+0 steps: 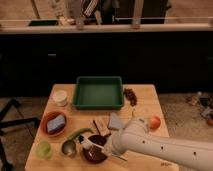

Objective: Place brush in purple bowl

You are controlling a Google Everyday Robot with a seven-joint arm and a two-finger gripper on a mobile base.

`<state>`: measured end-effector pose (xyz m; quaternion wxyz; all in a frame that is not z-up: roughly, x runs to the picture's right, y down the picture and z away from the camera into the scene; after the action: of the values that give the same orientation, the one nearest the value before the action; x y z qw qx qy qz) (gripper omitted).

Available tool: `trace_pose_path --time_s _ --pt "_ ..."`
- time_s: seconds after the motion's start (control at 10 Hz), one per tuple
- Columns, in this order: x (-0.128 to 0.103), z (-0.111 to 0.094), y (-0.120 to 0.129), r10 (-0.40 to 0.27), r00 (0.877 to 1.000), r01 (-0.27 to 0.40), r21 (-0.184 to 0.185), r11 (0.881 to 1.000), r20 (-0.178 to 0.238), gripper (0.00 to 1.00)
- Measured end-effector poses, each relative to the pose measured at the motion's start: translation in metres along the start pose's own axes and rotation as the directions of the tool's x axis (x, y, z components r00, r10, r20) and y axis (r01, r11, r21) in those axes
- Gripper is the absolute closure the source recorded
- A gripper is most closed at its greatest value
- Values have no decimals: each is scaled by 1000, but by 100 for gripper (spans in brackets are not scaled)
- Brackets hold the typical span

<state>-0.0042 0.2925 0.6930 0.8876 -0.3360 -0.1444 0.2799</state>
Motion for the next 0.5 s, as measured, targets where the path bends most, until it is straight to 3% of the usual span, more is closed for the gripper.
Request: trace_pose_path --time_s 0.5 --pt "0 0 0 0 1000 0 0 1000 0 23"
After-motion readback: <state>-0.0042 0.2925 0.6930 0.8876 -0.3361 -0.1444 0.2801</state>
